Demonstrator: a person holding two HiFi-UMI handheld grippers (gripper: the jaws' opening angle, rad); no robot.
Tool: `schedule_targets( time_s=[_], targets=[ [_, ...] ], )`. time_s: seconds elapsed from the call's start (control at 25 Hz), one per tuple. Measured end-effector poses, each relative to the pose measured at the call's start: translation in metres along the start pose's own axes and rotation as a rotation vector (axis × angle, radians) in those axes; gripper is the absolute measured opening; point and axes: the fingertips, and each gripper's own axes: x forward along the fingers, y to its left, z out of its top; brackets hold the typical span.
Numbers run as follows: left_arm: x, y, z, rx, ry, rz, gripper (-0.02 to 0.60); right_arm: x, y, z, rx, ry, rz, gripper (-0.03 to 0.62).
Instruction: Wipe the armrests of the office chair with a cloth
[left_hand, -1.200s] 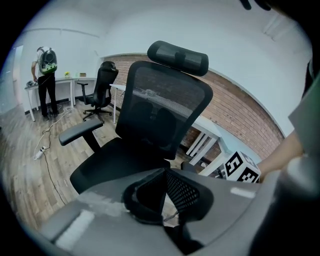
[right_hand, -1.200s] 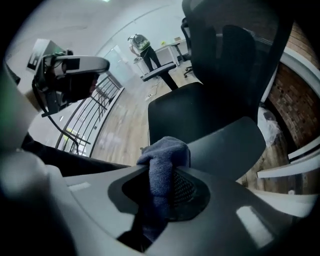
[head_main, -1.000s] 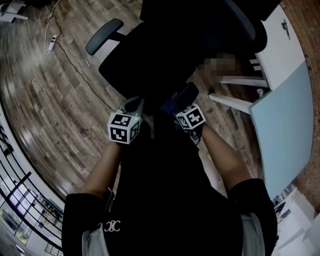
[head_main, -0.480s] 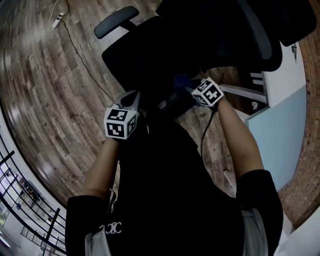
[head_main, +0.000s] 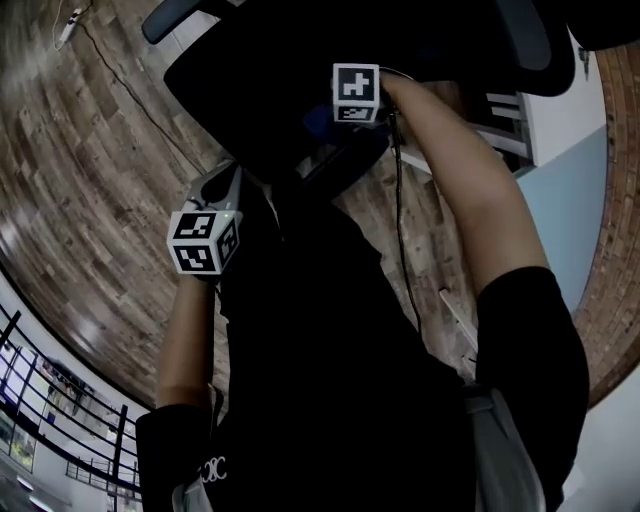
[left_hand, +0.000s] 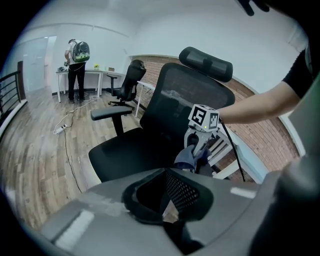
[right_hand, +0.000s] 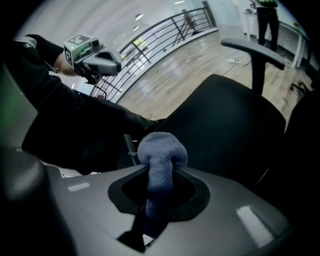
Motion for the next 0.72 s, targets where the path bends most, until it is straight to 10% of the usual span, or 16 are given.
schedule_targets(
  time_s=[0.72],
  targets=[
    [0.035,0.015,-0.055,-0.077,0.121,0.039,0.006,0.115,0.003,-0.063,-0.035,0.406,0.494,0.076]
  ],
)
